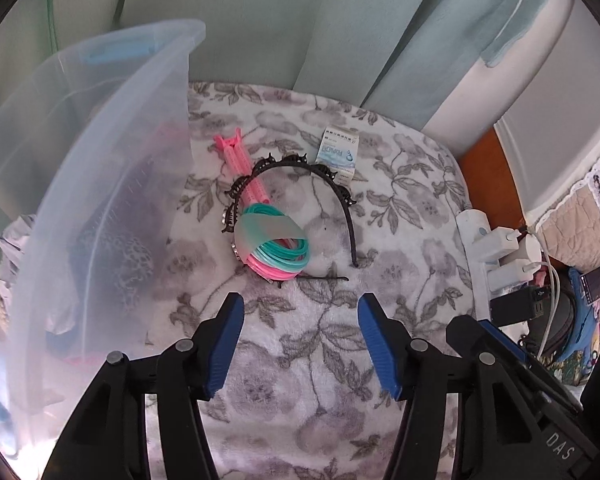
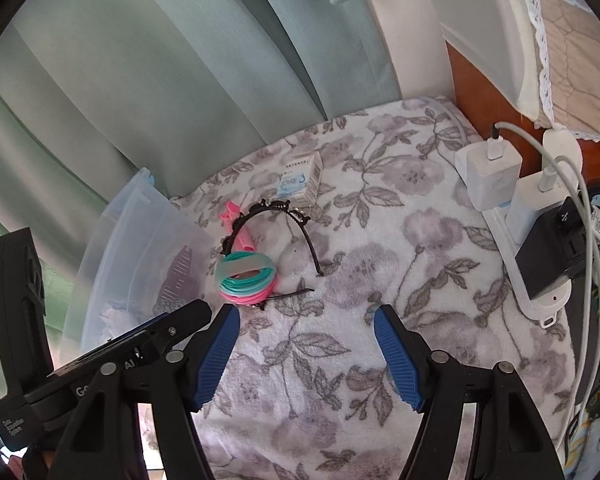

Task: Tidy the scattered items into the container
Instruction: 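Reach left tool to the pink-teal hair ties while right tool reaches the black headband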

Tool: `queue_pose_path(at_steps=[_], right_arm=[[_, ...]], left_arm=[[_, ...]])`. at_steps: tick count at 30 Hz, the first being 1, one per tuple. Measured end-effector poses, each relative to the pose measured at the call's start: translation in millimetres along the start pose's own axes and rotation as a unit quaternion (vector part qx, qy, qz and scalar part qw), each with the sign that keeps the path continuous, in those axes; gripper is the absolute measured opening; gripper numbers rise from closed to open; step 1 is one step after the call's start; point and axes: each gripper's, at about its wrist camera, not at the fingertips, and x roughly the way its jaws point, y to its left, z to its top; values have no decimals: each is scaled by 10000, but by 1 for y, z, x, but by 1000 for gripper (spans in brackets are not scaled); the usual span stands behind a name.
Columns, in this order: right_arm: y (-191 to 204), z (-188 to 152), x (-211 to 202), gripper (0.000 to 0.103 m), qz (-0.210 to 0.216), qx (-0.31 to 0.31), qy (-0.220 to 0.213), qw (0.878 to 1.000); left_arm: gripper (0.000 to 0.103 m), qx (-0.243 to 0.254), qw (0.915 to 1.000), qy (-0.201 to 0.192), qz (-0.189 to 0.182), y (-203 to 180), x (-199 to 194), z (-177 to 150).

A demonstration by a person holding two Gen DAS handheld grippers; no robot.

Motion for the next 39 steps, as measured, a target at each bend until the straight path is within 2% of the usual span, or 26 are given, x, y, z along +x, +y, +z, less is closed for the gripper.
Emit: queue_pose_path(at_steps=[7,14,15,17,20,26,32,39], right_arm=[[-6,-3,19,73,-41,24,208,9998],[-12,-4,40,73,-59,14,423,9991],[-12,-4,43,73,-60,17,446,9990],[-14,-3,50,73,-65,19,495,9988],[-16,-3,58,73,-73,22,577,9983],[-18,-1,69,73,-78,11,692,9976],[-18,7,81,73,-47,-7,707,9975],[-11,26,94,73,5,-186,598,9980]], left_arm=[[60,-325,9992,225,-14,11,32,3],[60,-711,9970,290,-96,27,56,11],[59,-756,9966,294,-117,28,59,13],[51,-792,9964,279,-132,29,64,16],[50,-844,9957,303,-224,30,70,20],[50,-848,9960,216,-187,30,73,25],[50,-721,9969,-112,-284,24,70,39],[49,-910,9947,-132,-470,23,84,49]])
